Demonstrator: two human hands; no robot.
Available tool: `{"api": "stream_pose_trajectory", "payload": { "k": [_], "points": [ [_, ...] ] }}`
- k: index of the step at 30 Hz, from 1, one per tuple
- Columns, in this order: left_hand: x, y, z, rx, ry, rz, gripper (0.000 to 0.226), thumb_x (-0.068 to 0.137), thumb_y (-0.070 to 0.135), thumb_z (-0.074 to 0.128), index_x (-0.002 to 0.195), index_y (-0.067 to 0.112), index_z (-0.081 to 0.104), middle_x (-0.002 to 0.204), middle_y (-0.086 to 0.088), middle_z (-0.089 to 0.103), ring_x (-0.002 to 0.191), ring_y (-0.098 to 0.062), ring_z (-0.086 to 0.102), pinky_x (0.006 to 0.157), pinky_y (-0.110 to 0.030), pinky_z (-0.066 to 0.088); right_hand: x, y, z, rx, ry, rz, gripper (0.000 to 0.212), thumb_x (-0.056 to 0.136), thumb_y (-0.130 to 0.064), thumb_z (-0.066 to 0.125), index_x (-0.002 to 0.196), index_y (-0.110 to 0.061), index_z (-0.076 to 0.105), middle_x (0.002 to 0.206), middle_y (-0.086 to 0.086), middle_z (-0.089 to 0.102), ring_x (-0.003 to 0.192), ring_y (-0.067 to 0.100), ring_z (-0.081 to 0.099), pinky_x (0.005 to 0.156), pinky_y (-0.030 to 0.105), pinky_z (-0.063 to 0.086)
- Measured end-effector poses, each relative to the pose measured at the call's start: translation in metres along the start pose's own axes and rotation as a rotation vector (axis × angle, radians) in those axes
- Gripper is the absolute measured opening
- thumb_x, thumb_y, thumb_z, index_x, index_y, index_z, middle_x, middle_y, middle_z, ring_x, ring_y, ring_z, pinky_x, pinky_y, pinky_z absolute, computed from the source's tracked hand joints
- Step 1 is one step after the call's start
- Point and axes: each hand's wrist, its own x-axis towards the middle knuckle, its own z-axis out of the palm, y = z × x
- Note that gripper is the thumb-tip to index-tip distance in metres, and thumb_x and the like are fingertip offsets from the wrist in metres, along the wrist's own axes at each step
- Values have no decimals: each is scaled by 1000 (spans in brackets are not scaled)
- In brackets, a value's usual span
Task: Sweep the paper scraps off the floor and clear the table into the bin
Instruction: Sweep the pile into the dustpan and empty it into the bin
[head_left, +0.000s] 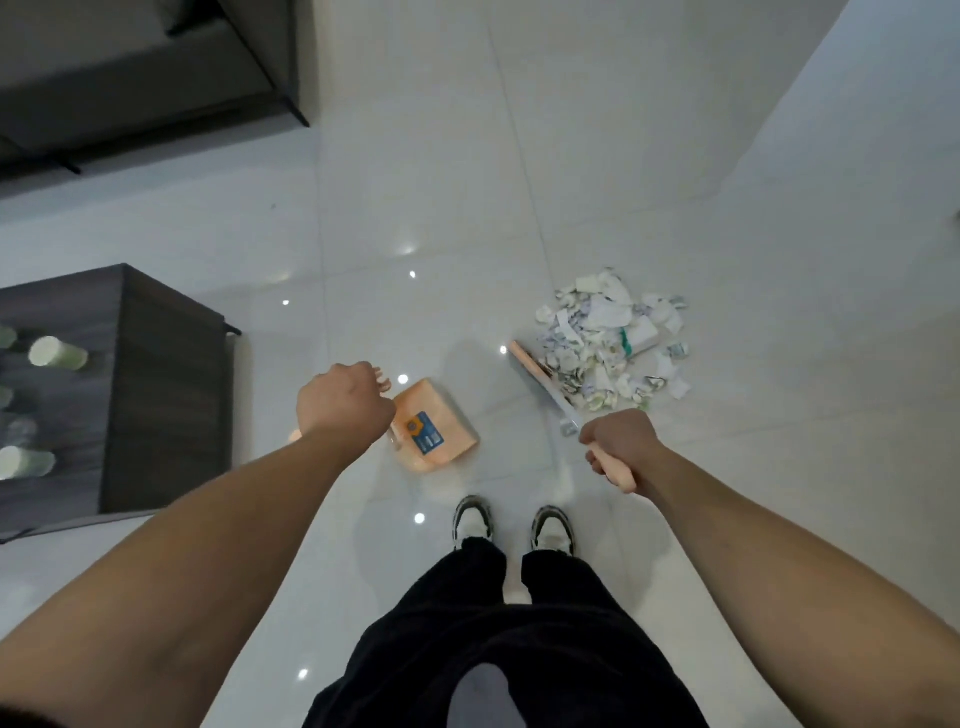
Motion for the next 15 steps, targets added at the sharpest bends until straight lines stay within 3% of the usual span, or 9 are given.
{"api": "stream_pose_trajectory", "payload": {
  "k": [4, 10, 15],
  "points": [
    [33, 11, -4, -40, 30, 89, 20, 69, 22, 54, 87, 21, 62, 86, -4, 64, 70, -29, 53, 61, -29, 36, -9, -19, 0, 18, 17, 19, 15, 81, -4, 63, 94, 2, 61, 55, 13, 56, 35, 16, 46, 37, 20, 32],
    [85, 28, -5, -72, 5, 248, 22, 69, 21, 55, 88, 19, 64, 86, -5, 62, 74, -29, 58, 62, -28, 37, -29, -42, -18, 205, 29, 61, 23, 82, -9, 65, 103, 0, 62, 59, 12, 56, 36, 16, 41, 34, 18, 28],
    [113, 47, -5, -59, 4, 346, 23, 68, 21, 54, 88, 18, 65, 79, -5, 59, 66, -26, 49, 61, -28, 38, -31, -47, -21, 255, 178, 22, 19, 81, -8, 67, 96, 2, 66, 54, 13, 56, 35, 18, 42, 36, 19, 30]
  ]
}}
